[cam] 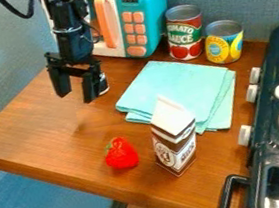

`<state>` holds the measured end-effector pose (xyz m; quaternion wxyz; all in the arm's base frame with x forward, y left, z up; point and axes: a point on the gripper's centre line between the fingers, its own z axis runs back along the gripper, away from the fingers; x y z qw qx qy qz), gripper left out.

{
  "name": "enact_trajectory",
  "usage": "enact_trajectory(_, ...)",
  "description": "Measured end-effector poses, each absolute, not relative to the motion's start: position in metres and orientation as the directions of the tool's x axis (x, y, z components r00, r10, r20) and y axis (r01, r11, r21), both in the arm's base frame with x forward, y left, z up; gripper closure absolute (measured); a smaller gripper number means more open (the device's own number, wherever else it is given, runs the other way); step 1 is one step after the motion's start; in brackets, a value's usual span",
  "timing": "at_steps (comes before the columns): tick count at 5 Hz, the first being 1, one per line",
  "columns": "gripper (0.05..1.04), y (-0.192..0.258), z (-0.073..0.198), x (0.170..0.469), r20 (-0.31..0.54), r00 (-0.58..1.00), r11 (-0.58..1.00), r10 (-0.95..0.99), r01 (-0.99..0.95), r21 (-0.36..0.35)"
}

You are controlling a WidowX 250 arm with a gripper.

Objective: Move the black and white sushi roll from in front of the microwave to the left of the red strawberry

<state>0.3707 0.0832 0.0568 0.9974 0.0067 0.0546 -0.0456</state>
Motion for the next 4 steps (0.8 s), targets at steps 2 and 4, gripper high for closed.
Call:
enact_trajectory(2,0.079,0.086,0.055,0.399,-0.052,0.995,0.997,-0.082,0.083,0.005)
enact_trajectory(4,0.079,0.088,0.053,0.401,-0.061,0.995,0.996,-0.082,0.083,0.019)
